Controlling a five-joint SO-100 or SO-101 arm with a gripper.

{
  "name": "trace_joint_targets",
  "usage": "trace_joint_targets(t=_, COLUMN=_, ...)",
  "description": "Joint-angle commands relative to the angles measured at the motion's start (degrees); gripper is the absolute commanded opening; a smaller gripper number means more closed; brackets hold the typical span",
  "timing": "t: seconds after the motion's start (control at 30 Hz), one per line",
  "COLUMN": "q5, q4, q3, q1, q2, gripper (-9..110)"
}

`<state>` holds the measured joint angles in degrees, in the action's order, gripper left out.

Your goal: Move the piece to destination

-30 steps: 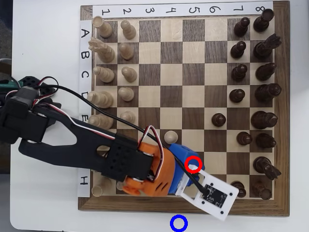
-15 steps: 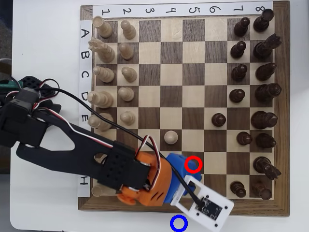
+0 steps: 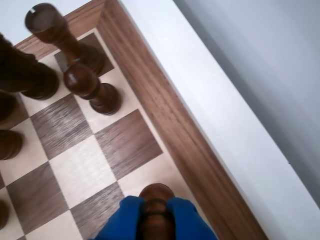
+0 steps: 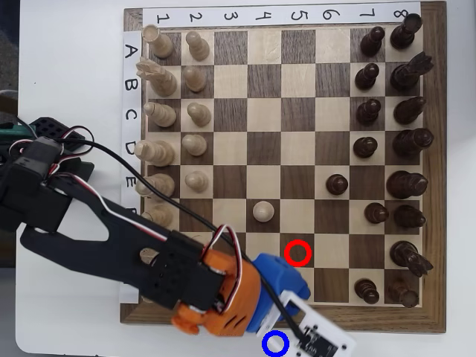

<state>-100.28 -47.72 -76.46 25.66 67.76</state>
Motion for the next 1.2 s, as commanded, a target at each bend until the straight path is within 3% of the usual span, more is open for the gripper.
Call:
trace_joint_targets(t=0.0, q5=-6.3, q4=-0.8, q3=11.8, q1=4.9, q2=15.9, gripper=0)
trace_joint_targets(t=1.17, q5=5.4, q4=11.6, q3=7.0, q1=10.8, q2=8.7, gripper=0)
